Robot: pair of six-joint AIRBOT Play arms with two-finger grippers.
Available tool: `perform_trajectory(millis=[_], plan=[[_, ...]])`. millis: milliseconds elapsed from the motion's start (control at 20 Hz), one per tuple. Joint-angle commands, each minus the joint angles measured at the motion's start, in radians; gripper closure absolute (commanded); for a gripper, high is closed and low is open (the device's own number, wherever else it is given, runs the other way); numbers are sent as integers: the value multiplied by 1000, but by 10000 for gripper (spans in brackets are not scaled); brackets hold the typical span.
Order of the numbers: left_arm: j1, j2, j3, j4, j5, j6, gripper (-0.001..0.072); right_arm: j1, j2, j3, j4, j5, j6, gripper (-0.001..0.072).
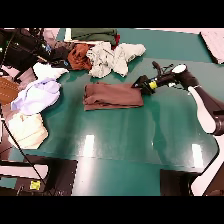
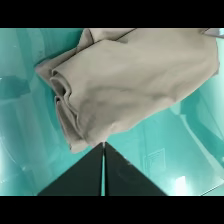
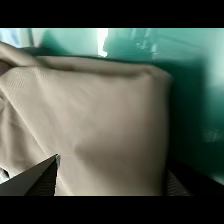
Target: Fold the shirts.
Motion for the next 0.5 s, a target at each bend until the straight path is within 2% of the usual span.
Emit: perform_trajectory(millis=[0,50,100,150,200,450], plan=[[0,0,0,-2,2,3,684,59,-39,68,-23,26,34,6],[0,0,0,-2,6,3,684,65,-39,77,-57,27,63,48],[0,0,0,-3,11,3,684,66,-38,83,-94,32,91,222],[0,0,0,-3,11,3,684,61,-38,91,-108,54,85,658],[0,0,0,-3,10,3,684,51,-33,99,-124,71,85,680],[0,0,0,-8,6,2,684,-100,111,62,-232,113,136,681]])
